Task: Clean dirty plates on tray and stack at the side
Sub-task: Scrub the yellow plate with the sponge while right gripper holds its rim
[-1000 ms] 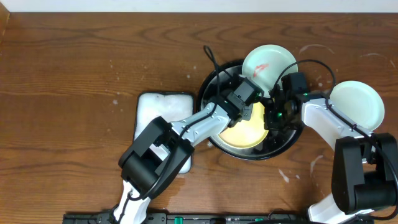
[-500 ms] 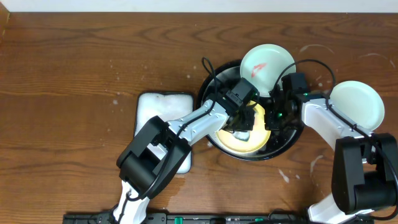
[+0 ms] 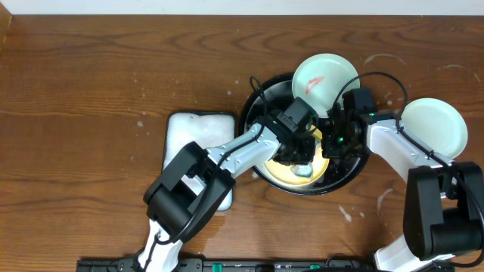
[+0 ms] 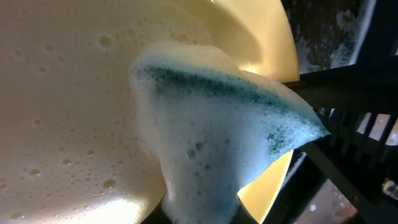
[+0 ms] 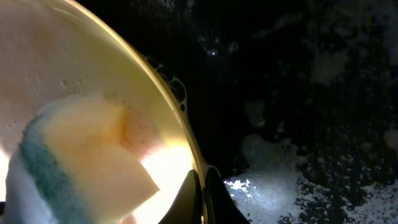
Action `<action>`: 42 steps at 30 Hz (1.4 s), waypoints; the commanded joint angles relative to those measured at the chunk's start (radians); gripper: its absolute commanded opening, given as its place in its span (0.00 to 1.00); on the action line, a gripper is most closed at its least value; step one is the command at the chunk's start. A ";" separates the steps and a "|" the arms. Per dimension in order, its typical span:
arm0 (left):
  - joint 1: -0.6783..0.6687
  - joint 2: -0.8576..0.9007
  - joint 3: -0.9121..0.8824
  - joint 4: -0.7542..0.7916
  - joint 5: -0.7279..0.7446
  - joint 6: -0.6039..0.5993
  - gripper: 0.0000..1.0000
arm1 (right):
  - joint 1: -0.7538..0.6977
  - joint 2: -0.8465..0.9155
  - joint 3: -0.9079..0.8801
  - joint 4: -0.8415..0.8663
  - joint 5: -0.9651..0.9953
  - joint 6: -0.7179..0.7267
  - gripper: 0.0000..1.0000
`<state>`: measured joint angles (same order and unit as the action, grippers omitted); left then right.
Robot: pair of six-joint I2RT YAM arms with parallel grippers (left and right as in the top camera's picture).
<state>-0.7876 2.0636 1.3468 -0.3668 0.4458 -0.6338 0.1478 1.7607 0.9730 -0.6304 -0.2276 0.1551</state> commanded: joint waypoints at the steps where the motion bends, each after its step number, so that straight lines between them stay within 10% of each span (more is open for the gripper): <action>1: -0.014 0.030 -0.023 -0.018 -0.174 0.053 0.13 | 0.005 0.016 -0.008 -0.001 0.021 -0.014 0.01; 22: 0.081 0.031 -0.023 -0.173 -0.933 0.181 0.08 | 0.005 0.016 -0.008 -0.005 0.021 -0.014 0.01; 34: 0.055 0.105 -0.023 -0.006 -0.129 -0.055 0.08 | 0.005 0.016 -0.008 -0.006 0.021 -0.015 0.01; 42: 0.027 0.179 -0.023 0.003 0.070 -0.081 0.08 | 0.005 0.016 -0.008 -0.005 0.021 -0.015 0.01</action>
<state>-0.7200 2.1178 1.3914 -0.3164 0.3267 -0.6773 0.1535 1.7607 0.9741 -0.6231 -0.2306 0.1558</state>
